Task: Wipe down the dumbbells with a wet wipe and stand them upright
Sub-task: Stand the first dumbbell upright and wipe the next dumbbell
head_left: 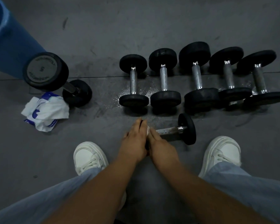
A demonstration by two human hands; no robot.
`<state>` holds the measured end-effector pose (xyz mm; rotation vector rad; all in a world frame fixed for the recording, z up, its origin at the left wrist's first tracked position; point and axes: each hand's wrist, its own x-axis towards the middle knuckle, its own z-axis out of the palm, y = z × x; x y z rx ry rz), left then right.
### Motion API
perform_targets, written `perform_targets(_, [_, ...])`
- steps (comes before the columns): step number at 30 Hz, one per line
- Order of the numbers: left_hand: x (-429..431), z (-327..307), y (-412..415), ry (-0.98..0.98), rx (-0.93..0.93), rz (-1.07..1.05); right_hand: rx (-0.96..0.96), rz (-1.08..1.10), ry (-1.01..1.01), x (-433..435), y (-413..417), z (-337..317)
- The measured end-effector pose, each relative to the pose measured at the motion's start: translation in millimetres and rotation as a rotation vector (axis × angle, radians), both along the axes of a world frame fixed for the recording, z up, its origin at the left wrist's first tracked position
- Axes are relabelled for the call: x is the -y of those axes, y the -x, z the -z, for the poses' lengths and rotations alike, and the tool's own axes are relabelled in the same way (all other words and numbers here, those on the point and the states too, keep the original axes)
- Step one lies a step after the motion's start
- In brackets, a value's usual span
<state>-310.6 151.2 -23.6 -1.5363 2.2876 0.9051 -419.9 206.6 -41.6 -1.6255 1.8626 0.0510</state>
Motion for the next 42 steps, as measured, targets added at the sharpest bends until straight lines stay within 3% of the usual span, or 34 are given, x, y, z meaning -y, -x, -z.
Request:
perform_targets(5, [3.7,-1.2,0.5,-0.004,0.033,0.009,-0.012,0.048,0.052,41.1,16.3,-5.5])
perform_targets(10, [5.1,-0.3,0.9,-0.002,0.017,-0.007,0.062,0.277,0.108,38.2,11.9,-22.0])
perform_targets(13, [6.9,-0.6,1.1,-0.004,-0.005,-0.012,0.127,0.173,0.101,4.1,-0.7,-21.8])
perform_targets(16, [2.2,-1.1,1.1,0.000,-0.027,-0.030,0.118,0.066,-0.051,-15.3,-2.4,-12.8])
perform_targets(20, [4.5,-2.0,0.1,0.011,-0.020,-0.008,-0.009,0.065,-0.033,21.3,2.7,-13.1])
perform_targets(25, [3.8,-5.0,2.6,0.001,-0.030,-0.031,0.096,0.018,-0.076,-22.1,1.6,-16.3])
perform_targets(30, [6.0,-6.5,2.4,-0.011,0.004,-0.016,-0.006,0.006,0.023,21.5,6.4,-8.6])
perform_targets(33, [3.6,-5.7,1.8,-0.016,0.003,-0.011,0.040,0.012,0.114,8.0,8.4,-7.3])
perform_targets(35, [7.1,-4.2,2.0,-0.026,-0.012,-0.031,0.225,0.227,0.182,-6.3,7.4,-3.8])
perform_targets(37, [9.3,-2.8,2.5,-0.018,-0.021,-0.034,0.415,0.627,0.174,-16.6,-7.5,1.6])
perform_targets(40, [4.2,-2.4,1.6,-0.010,-0.033,-0.033,0.795,1.347,-0.133,-6.8,-23.2,2.9])
perform_targets(42, [2.4,-2.7,1.4,-0.013,-0.029,-0.031,1.012,1.528,-0.330,11.3,-19.2,0.2])
